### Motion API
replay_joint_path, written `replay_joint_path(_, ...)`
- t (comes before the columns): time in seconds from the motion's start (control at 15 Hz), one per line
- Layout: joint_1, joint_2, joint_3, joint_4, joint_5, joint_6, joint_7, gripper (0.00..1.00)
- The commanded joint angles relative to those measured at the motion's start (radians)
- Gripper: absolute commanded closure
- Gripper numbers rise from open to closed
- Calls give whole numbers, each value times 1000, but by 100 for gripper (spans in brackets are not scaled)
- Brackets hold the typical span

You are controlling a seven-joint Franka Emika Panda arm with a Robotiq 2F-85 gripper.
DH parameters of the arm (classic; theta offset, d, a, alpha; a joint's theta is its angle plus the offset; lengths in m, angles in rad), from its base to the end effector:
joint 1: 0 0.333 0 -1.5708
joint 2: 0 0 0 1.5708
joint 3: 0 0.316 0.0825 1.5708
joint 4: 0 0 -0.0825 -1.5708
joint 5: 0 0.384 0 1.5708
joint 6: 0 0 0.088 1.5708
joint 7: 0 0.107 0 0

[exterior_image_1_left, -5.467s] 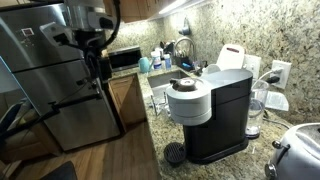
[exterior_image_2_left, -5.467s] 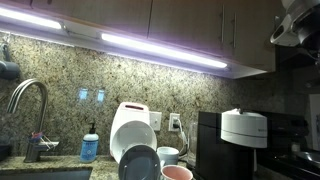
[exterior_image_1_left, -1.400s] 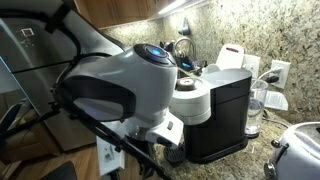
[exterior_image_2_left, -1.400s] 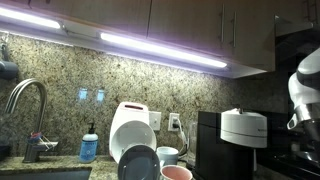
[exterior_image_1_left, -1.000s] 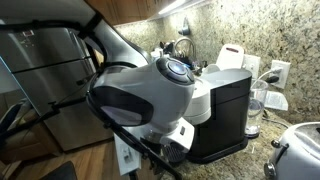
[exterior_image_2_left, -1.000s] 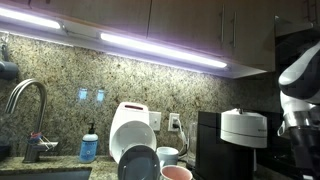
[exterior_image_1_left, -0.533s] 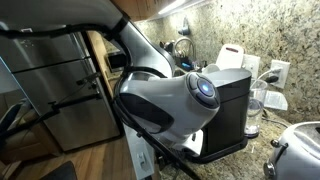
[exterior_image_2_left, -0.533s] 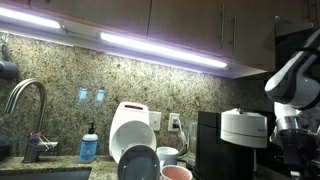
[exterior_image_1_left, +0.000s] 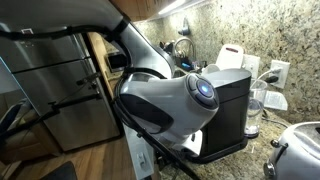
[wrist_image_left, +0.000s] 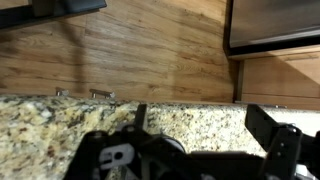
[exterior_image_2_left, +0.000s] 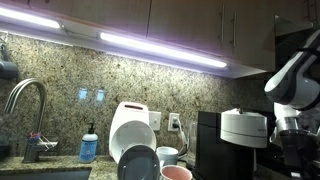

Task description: Remove the cup holder from the coffee machine.

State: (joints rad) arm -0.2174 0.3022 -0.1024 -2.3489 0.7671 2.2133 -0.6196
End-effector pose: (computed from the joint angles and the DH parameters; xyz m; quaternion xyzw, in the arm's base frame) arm 0.4517 -0.1281 0.1805 -0.9419 0.1456 0.0716 0.2940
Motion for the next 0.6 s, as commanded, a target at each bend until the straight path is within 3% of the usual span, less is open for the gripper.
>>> replay_joint_path(0.0,-11,-8,14,-2,19,-5,-21,0)
replay_joint_path(0.33,-26,19,12,12,25,-23,-60,0)
replay_joint_path(0.53,-50,46,5,30,11,-97,-75,0)
